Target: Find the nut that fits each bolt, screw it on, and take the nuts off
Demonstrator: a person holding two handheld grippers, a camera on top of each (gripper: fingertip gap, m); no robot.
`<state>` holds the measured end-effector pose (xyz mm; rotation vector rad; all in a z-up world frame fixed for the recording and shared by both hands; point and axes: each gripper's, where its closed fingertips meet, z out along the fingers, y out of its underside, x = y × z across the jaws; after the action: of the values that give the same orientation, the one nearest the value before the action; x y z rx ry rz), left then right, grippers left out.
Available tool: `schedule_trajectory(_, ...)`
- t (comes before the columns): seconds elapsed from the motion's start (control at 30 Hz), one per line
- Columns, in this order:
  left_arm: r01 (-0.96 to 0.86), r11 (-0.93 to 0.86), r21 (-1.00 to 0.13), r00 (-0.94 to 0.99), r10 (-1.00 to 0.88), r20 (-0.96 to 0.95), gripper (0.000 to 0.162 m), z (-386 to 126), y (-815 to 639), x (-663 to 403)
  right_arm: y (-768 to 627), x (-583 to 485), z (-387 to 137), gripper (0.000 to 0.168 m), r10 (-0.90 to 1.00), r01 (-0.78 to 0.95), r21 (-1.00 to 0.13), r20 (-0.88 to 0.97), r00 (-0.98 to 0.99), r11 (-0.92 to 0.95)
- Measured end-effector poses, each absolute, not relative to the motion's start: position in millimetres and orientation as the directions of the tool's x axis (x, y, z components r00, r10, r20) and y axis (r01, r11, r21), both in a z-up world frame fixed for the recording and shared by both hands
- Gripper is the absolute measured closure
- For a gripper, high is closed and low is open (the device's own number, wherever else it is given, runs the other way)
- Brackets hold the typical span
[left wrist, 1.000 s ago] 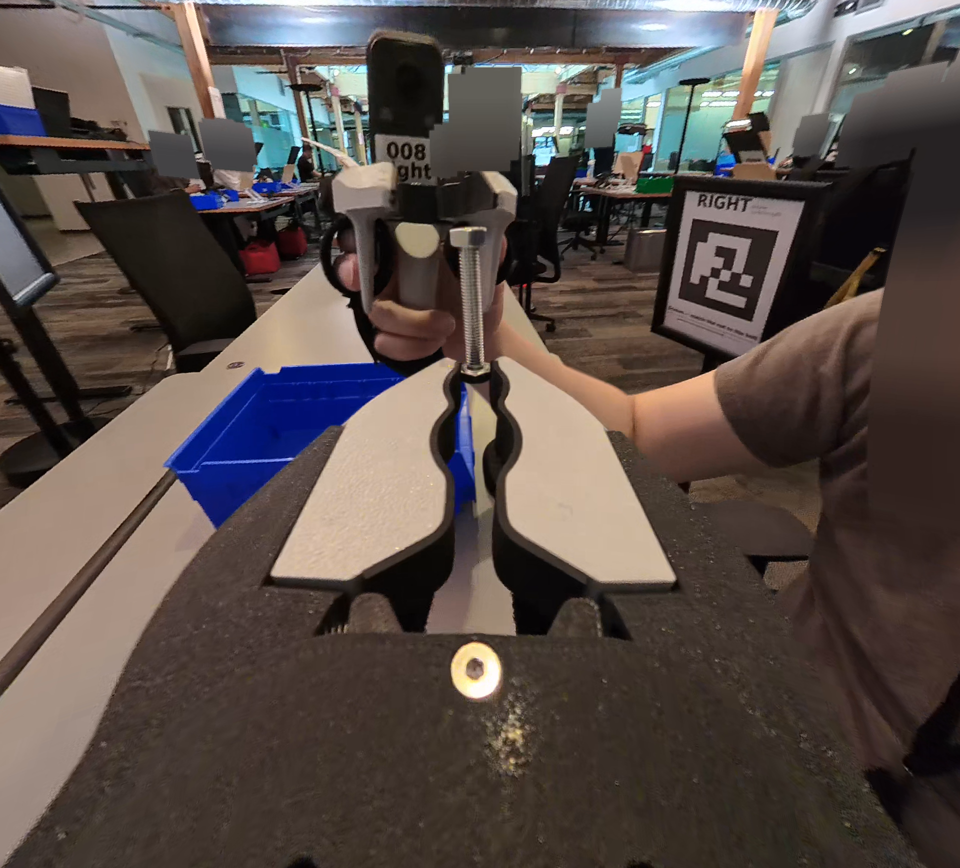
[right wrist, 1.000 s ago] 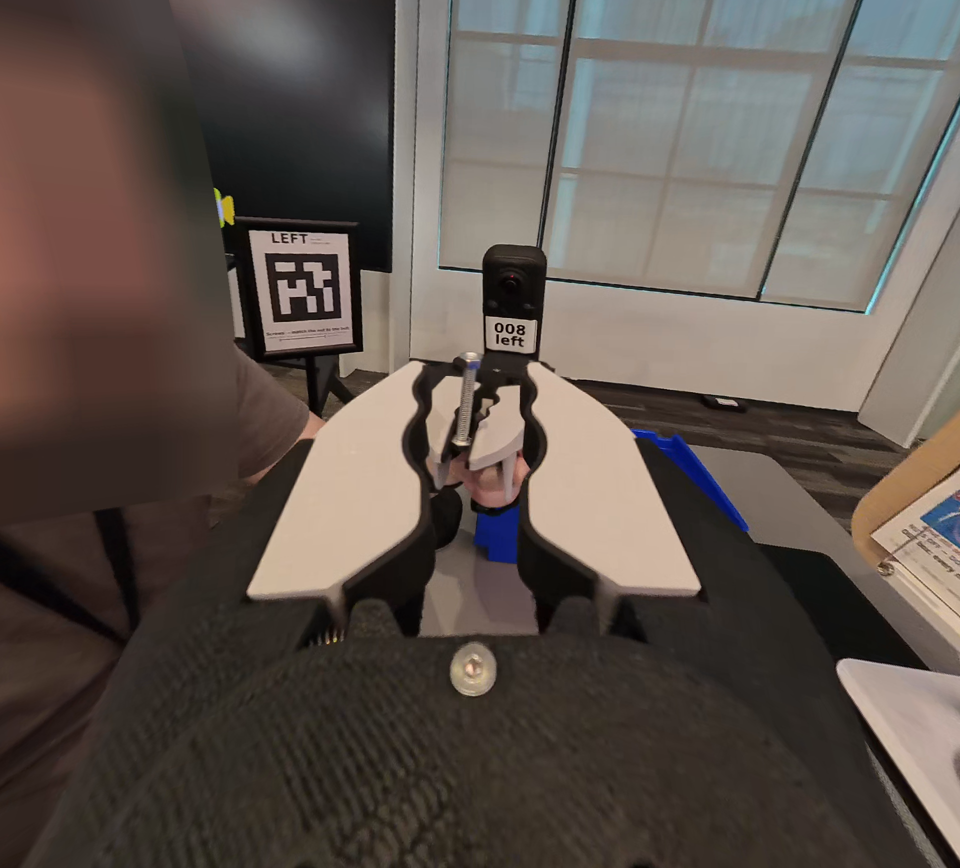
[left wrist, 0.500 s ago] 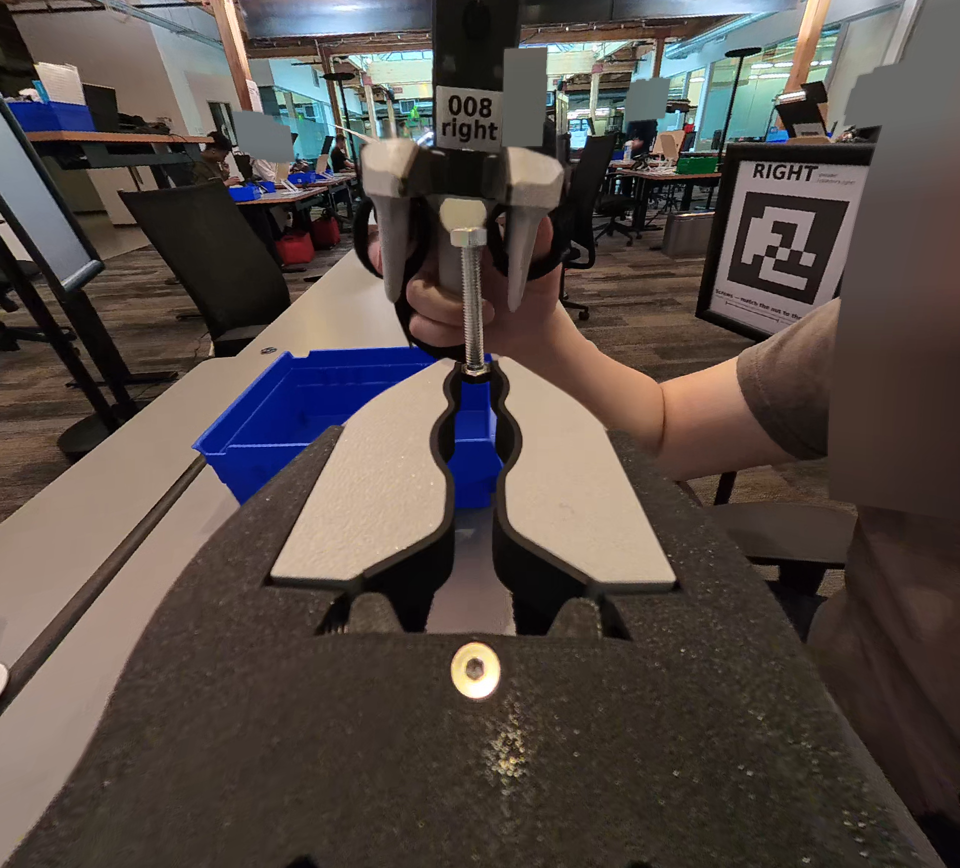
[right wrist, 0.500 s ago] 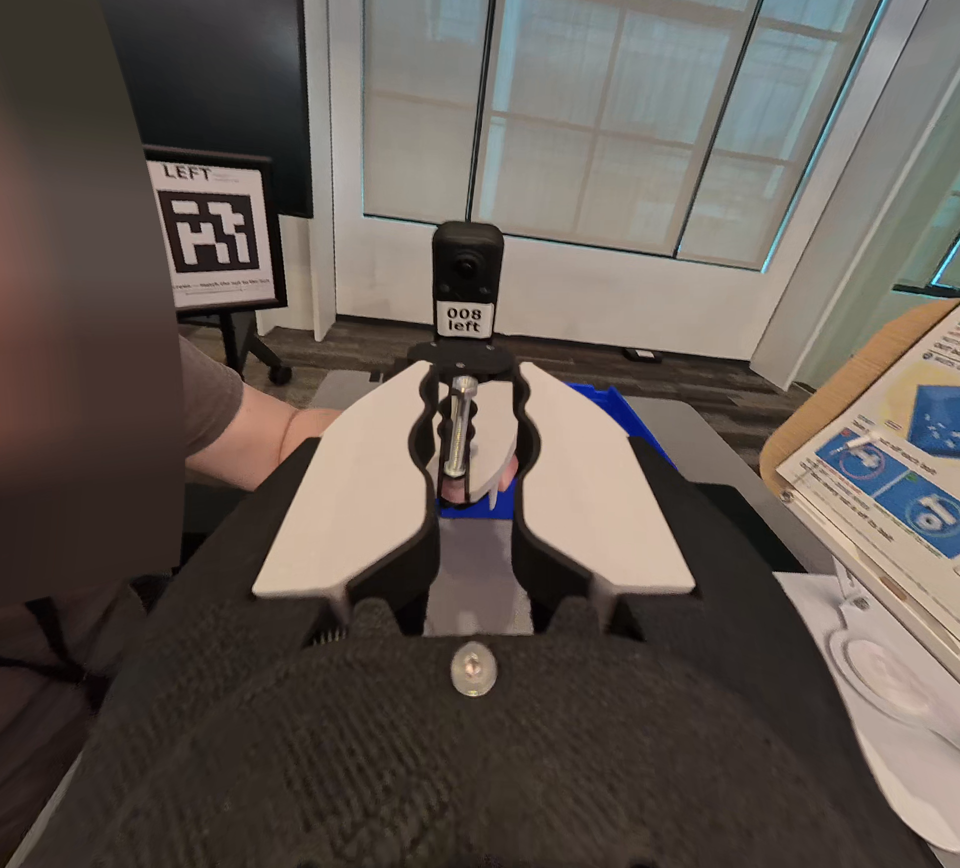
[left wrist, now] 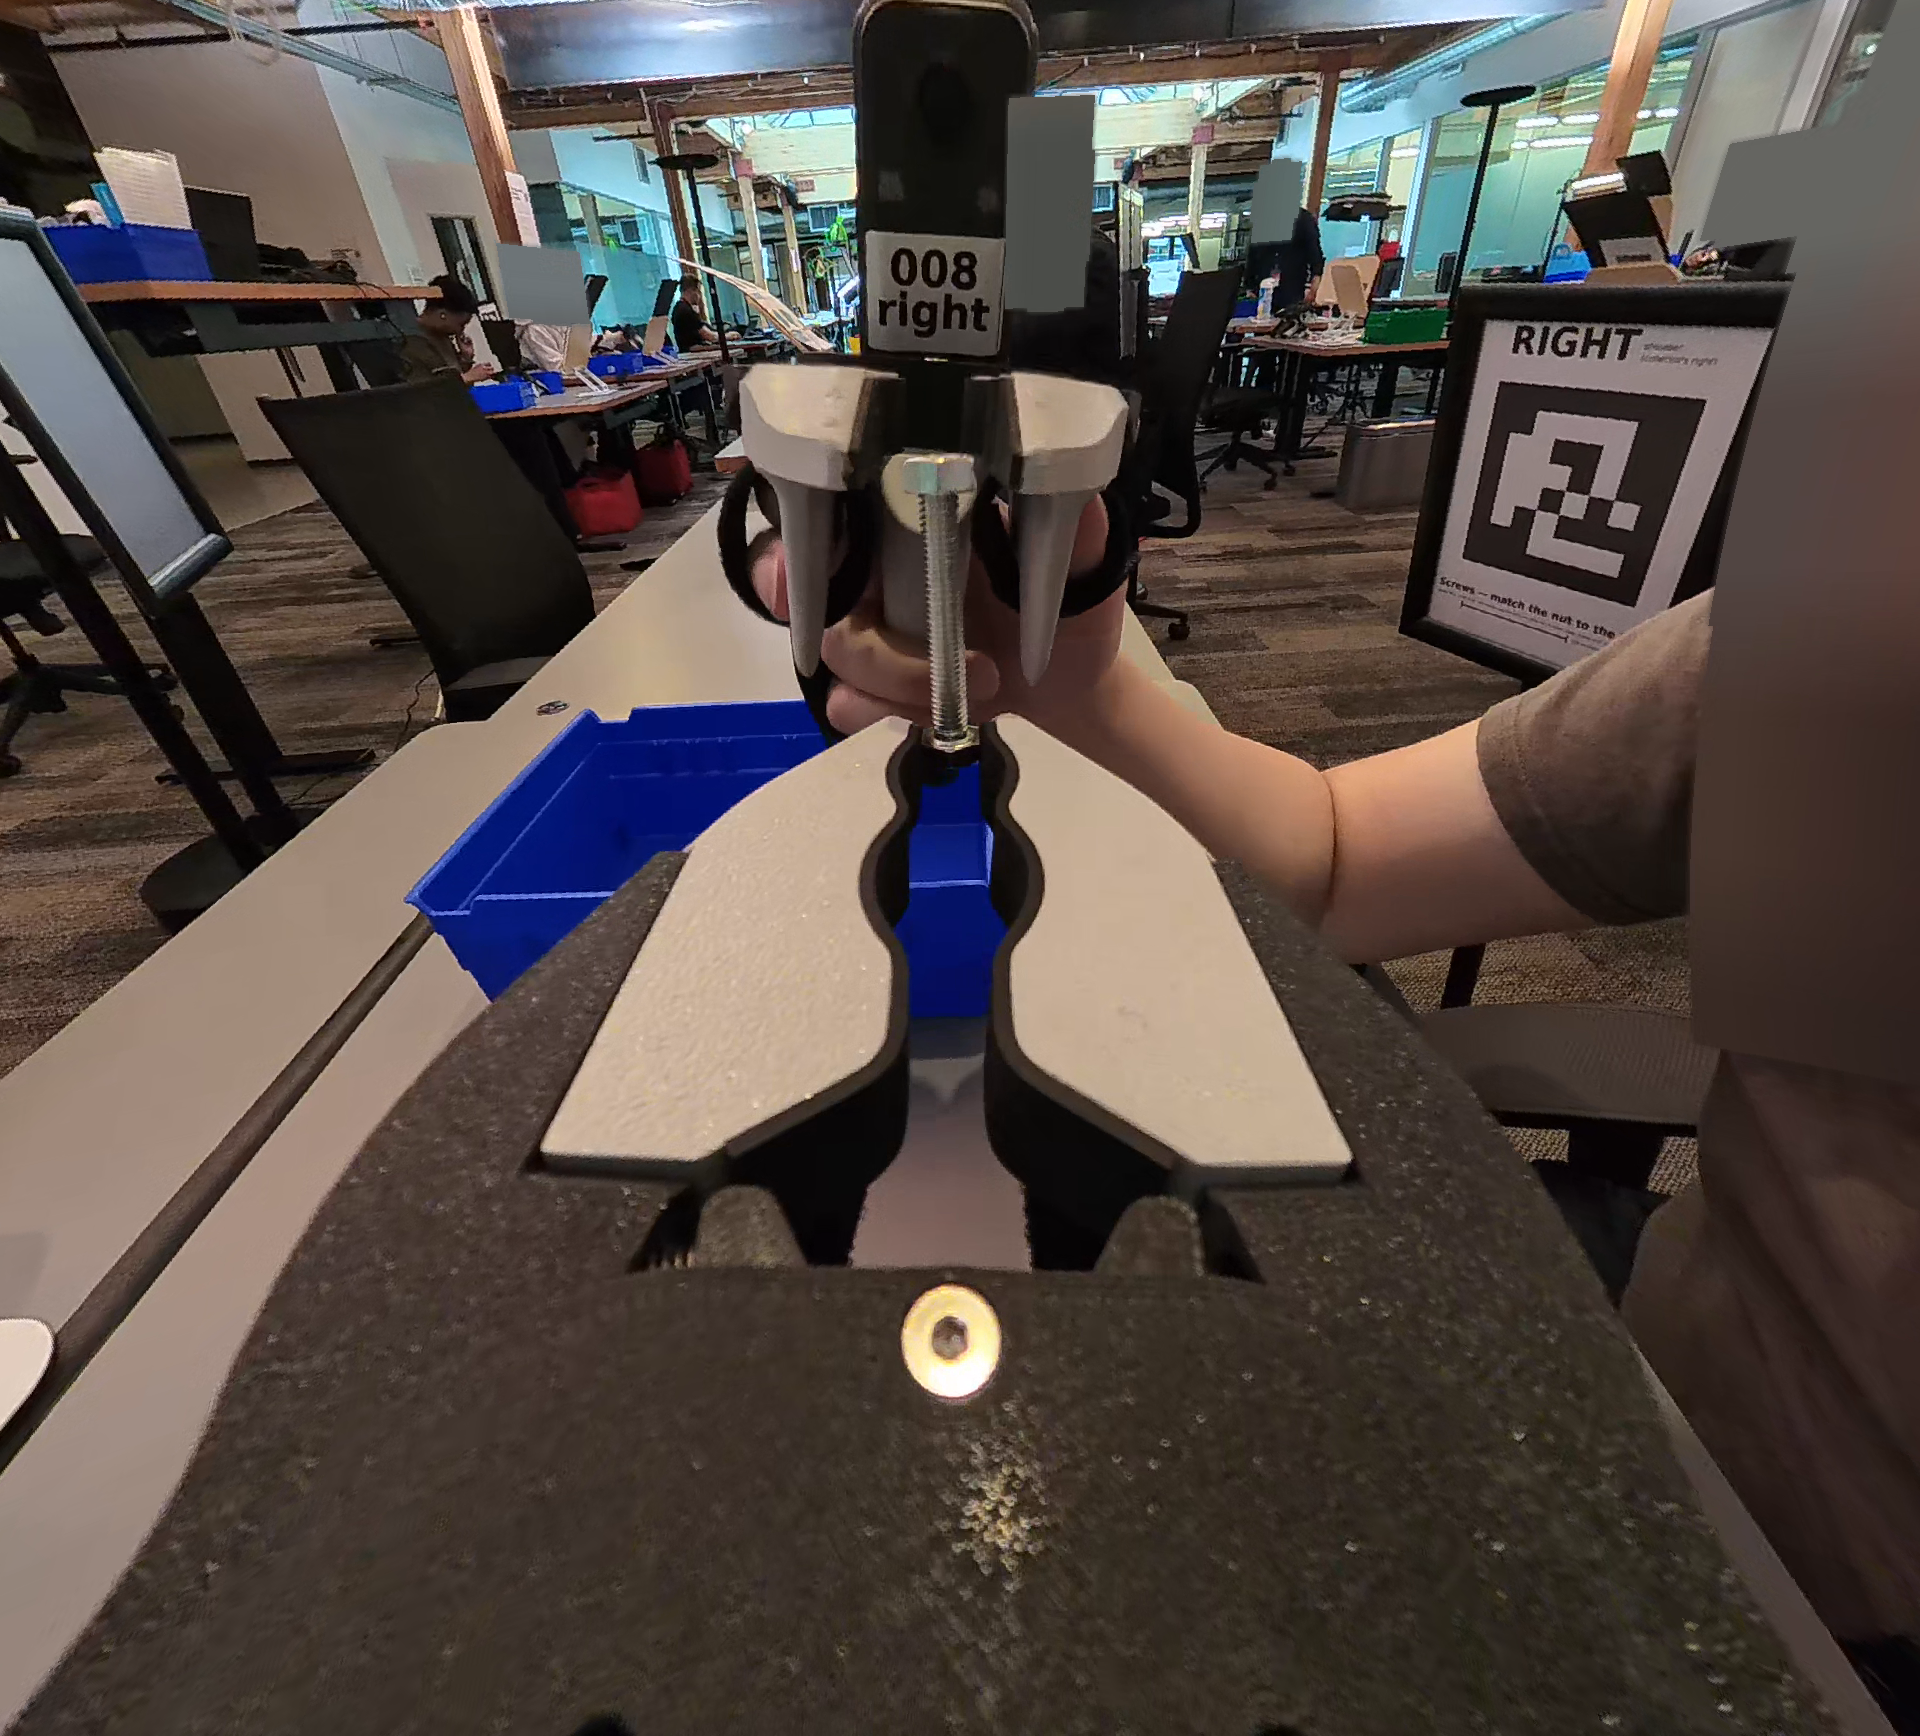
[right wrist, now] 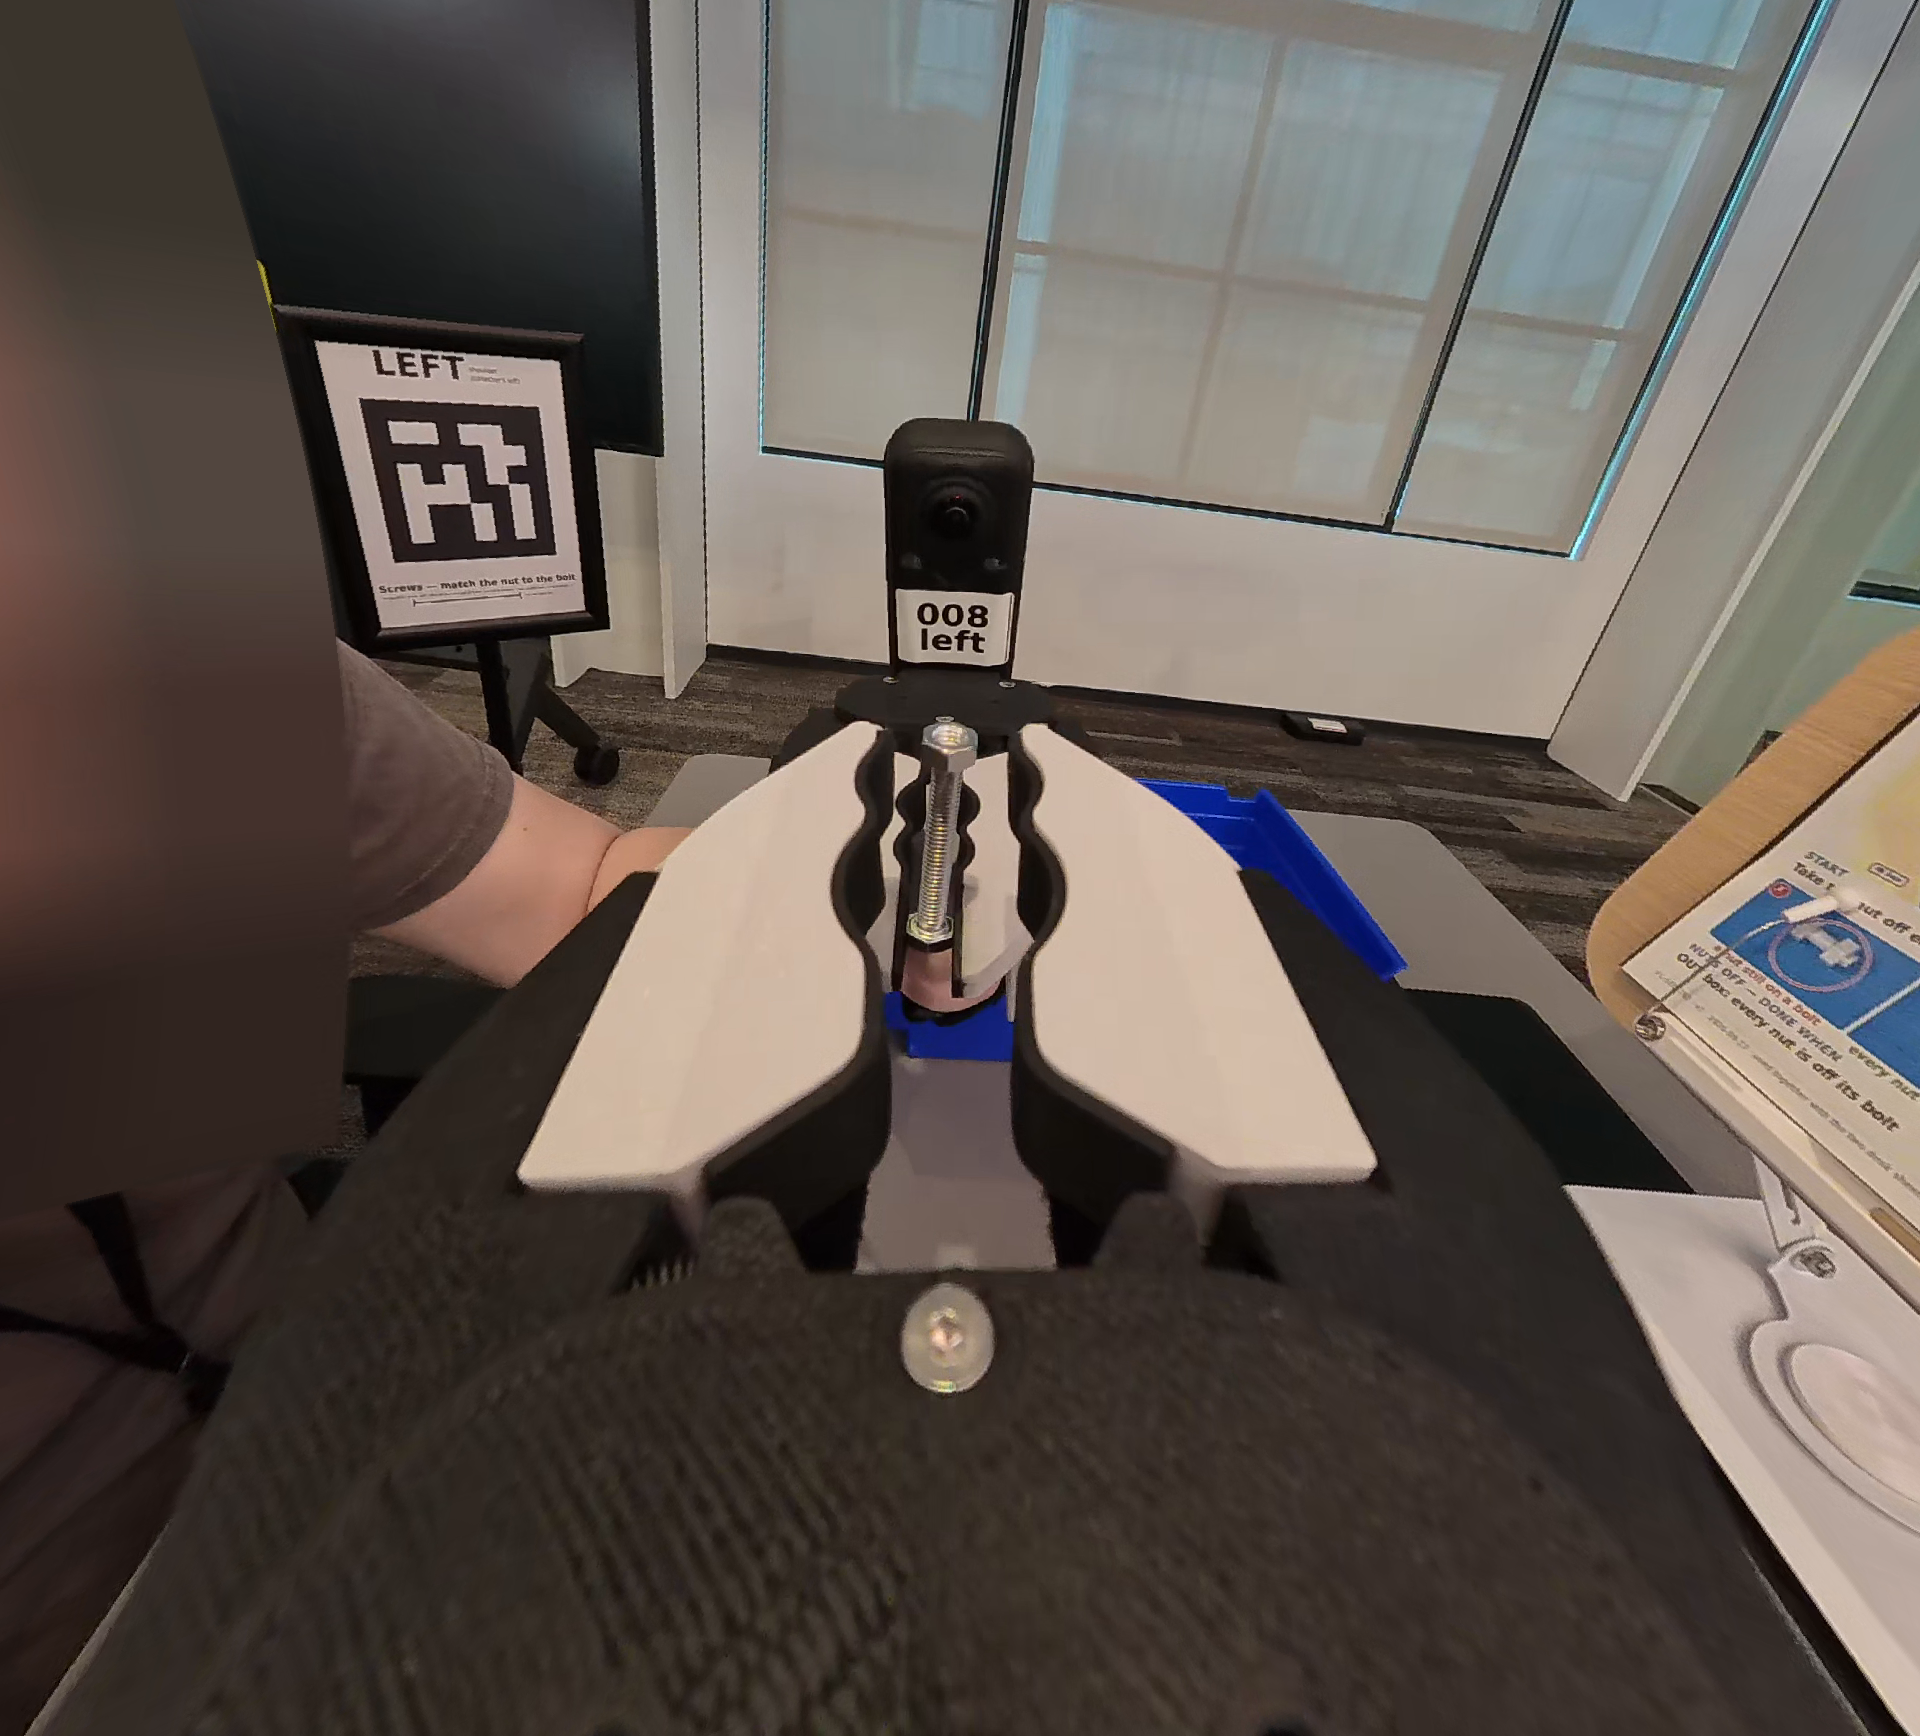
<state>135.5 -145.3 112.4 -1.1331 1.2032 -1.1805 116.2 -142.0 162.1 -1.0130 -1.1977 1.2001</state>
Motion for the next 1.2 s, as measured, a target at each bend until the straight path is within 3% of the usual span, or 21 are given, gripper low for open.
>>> schedule_trajectory(0.77, 0.024, 0.061, -0.998, 0.004, -0.998, -0.061, 0.152, 110, -145, 136, -142, 113, 158, 0.158, 0.994, -0.127, -0.989, 0.083, -0.065, 0.075)
schedule_trajectory(1.2, -0.096, 0.093, -0.991, -0.043, -0.995, -0.090, 0.152, 95, -152, 138, -151, 118, 143, 0.157, 0.987, 0.013, -1.000, 0.024, -0.158, 0.026)
